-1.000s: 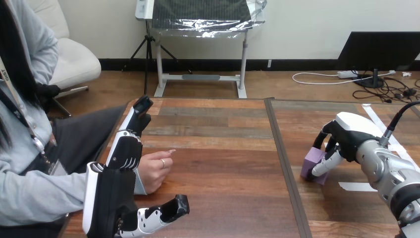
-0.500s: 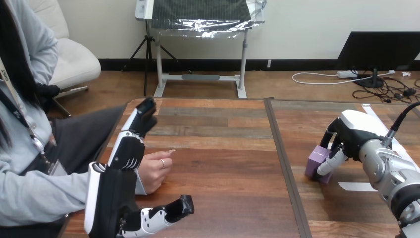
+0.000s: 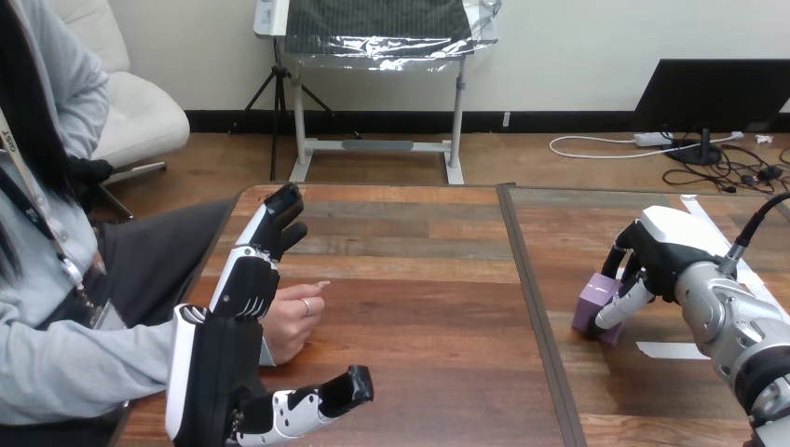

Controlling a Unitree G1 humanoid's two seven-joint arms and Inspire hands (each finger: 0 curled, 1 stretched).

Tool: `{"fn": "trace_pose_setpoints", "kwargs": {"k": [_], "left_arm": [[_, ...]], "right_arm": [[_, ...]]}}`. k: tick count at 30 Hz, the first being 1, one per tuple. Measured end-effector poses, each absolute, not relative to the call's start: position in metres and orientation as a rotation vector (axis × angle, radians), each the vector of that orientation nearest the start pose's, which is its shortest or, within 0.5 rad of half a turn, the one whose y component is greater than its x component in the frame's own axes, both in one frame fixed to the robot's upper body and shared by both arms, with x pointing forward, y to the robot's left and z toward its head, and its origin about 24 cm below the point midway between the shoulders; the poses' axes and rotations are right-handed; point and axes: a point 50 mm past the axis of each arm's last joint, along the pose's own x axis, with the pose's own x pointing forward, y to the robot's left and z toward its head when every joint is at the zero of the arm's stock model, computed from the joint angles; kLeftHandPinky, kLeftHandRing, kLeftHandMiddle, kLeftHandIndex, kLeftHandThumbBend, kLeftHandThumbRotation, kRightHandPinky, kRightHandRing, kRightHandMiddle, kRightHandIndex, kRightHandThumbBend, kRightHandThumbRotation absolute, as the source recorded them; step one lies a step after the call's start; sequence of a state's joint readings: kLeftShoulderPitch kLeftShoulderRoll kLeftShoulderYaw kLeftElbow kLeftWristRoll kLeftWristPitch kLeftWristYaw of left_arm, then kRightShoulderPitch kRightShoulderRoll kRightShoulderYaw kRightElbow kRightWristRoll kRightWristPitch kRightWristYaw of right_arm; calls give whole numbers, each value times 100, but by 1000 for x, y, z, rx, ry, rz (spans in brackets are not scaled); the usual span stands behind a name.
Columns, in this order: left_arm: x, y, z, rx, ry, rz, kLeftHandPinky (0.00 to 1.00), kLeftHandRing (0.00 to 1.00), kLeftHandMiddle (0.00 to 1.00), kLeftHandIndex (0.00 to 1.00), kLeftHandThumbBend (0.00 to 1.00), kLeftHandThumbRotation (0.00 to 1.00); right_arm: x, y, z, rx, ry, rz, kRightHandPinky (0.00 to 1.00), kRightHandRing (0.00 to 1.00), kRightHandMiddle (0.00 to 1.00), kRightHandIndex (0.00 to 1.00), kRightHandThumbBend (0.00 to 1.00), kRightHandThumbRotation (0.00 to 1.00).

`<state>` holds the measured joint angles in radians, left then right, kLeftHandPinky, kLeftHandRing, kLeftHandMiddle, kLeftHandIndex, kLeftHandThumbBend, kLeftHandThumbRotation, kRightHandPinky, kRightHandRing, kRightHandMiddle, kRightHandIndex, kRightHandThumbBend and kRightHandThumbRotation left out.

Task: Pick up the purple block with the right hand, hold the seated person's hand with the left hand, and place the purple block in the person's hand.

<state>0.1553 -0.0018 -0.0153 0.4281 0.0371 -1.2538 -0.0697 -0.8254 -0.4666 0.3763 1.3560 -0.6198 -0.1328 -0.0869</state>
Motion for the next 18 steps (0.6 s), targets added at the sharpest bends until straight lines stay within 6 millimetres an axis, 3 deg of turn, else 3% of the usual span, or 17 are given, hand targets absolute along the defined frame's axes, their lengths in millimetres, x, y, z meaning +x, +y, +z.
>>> {"fn": "trace_pose_setpoints", "kwargs": {"k": [9,18], "left_arm": [[175,146,27,54,-674,-66,88,92,92,88,100,56],[174,147,28,54,-680,-59,87,91,92,88,100,57]], "right_arm": [[357,-255,35,-1266,366,111,34,42,49,49,85,0],[358,-253,38,-1241,313,94,32,38,46,50,84,0]]}}
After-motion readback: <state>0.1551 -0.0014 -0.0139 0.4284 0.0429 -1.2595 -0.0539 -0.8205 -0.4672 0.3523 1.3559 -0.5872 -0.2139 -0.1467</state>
